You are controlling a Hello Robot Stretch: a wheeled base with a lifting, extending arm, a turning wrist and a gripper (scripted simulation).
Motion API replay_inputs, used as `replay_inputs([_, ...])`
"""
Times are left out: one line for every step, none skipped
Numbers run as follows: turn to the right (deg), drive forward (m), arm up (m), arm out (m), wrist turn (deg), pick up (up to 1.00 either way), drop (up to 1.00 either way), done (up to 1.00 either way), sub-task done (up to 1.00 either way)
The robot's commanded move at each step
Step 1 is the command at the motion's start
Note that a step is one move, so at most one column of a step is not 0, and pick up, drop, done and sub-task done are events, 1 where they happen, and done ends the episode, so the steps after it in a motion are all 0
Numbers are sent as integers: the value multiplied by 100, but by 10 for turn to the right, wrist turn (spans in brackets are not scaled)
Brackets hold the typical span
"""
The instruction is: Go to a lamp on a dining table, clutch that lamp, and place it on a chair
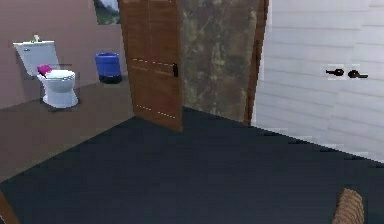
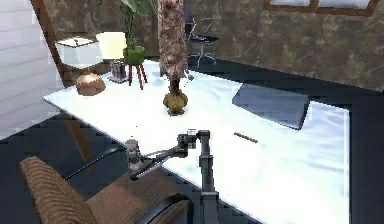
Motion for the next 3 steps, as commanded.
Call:
replay_inputs([0,0,0,0,0,0,100,0,0])
replay_inputs([0,0,10,0,0,0,0,0,0])
replay_inputs([0,0,0,-8,0,0,0,0,0])
